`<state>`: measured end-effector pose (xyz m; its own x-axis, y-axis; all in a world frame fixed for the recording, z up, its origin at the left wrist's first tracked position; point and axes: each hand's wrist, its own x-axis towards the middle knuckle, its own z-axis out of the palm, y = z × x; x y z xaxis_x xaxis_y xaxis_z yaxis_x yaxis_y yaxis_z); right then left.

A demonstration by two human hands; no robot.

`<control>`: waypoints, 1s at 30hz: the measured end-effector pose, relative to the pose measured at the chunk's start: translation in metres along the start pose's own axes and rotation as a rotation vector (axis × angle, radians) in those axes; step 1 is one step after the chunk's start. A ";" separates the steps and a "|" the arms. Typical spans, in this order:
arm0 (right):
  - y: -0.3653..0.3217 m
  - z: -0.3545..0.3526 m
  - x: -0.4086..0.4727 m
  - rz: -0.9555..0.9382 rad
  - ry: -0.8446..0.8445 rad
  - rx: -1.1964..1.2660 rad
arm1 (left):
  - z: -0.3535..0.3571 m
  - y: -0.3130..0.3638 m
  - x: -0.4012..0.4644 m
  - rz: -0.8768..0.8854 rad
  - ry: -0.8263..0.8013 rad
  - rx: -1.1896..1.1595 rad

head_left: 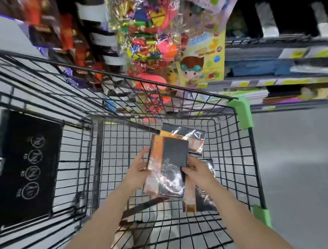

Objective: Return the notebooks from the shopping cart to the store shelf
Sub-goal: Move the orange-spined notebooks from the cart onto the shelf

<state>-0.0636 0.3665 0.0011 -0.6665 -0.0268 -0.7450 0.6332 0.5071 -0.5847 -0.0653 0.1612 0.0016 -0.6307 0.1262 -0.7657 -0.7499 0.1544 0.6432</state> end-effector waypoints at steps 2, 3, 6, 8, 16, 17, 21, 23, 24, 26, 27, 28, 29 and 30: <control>-0.014 -0.004 0.002 -0.043 0.001 -0.032 | -0.021 0.004 -0.004 -0.004 0.039 -0.042; -0.018 -0.009 0.005 -0.059 0.017 -0.066 | -0.030 0.005 -0.005 0.000 0.058 -0.051; -0.025 -0.029 0.024 -0.133 0.106 -0.356 | -0.050 0.004 -0.007 -0.007 0.148 -0.103; -0.024 -0.045 0.042 -0.186 0.157 -0.616 | -0.059 -0.004 -0.001 -0.031 0.179 -0.161; 0.008 -0.057 0.118 -0.185 0.178 -0.979 | -0.047 -0.043 0.033 -0.107 0.341 -0.262; 0.008 -0.057 0.121 -0.186 0.195 -0.989 | -0.045 -0.045 0.036 -0.107 0.357 -0.262; 0.002 -0.056 0.120 -0.125 0.216 -1.033 | -0.043 -0.042 0.033 -0.107 0.359 -0.287; -0.004 -0.054 0.114 -0.079 0.214 -0.986 | -0.045 -0.036 0.026 -0.108 0.331 -0.254; -0.007 -0.053 0.109 -0.062 0.210 -0.908 | -0.047 -0.032 0.021 -0.103 0.317 -0.247; -0.012 -0.051 0.096 -0.048 0.173 -0.755 | -0.052 -0.024 0.011 -0.092 0.310 -0.241; -0.016 -0.051 0.088 -0.048 0.137 -0.724 | -0.055 -0.019 0.004 -0.087 0.310 -0.242; -0.019 -0.051 0.079 -0.051 0.103 -0.702 | -0.056 -0.014 -0.004 -0.076 0.312 -0.244; -0.022 -0.051 0.071 -0.061 0.083 -0.669 | -0.058 -0.008 -0.013 -0.069 0.324 -0.242; -0.027 -0.051 0.061 -0.070 0.073 -0.622 | -0.060 -0.004 -0.022 -0.056 0.335 -0.237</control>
<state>-0.1410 0.3955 -0.0123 -0.7371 -0.0301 -0.6751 0.2543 0.9132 -0.3183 -0.0602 0.0991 0.0158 -0.5887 -0.2076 -0.7812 -0.7852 -0.0829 0.6137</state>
